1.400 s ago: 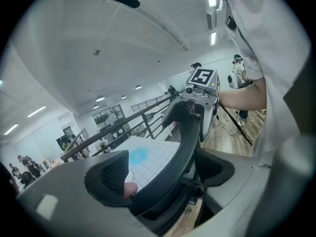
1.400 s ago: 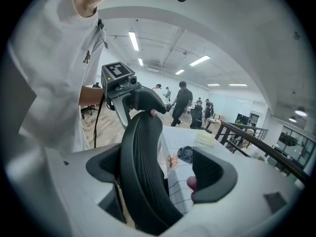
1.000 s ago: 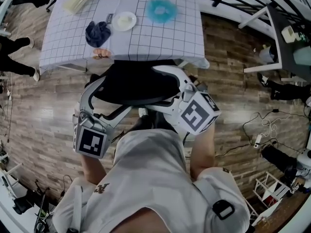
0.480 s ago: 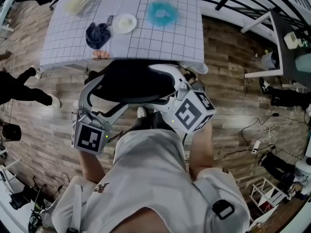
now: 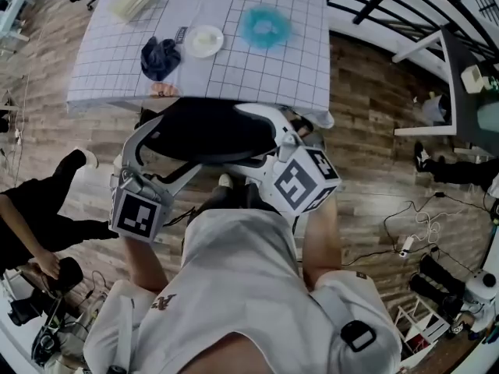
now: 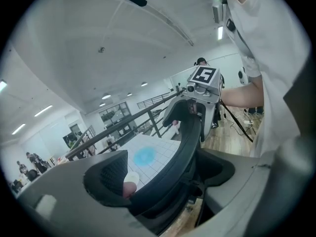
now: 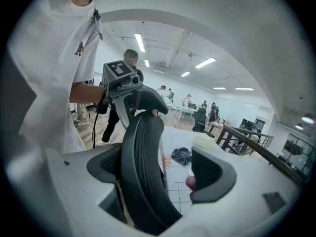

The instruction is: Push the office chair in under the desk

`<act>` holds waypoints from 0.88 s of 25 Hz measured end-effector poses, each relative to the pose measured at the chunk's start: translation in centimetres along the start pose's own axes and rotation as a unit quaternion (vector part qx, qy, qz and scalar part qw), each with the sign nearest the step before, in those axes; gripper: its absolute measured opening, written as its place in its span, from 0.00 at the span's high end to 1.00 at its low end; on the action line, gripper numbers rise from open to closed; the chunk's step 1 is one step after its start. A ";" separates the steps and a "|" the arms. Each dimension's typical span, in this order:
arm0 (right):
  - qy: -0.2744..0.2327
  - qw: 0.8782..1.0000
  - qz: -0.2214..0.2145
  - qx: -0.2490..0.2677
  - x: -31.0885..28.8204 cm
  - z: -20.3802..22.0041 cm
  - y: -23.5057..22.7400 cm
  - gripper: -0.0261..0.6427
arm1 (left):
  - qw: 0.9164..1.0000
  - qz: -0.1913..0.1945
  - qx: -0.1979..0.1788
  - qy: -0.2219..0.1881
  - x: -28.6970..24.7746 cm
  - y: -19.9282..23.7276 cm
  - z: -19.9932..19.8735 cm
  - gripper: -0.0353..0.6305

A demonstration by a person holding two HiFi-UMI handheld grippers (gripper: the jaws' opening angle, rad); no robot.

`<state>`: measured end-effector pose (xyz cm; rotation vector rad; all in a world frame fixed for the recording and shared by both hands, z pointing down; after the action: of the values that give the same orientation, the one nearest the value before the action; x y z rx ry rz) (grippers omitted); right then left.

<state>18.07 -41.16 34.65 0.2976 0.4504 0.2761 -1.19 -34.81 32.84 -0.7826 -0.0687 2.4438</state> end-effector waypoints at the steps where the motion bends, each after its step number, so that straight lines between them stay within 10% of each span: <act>1: -0.001 1.000 0.000 -0.002 -0.1 0.0 -0.2 0.34 | 1.000 0.001 0.000 0.000 -0.1 0.2 0.0 0.31; 22: -0.001 1.000 0.001 -0.029 -2.9 -1.1 -1.0 0.29 | 0.999 0.027 -0.021 -0.023 1.3 3.4 1.4 0.30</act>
<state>15.24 -42.74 34.51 0.2408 0.4384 0.2898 -4.50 -36.81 32.57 -0.7567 -0.1190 2.5190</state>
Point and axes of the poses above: the fingertips, and each gripper's own axes: x backward along the fingers, y to its left, z out of its underside, the point moved 10 cm from there along x, backward along the fingers, and after that the axes turned 13 degrees about z, right-handed, at the moved point
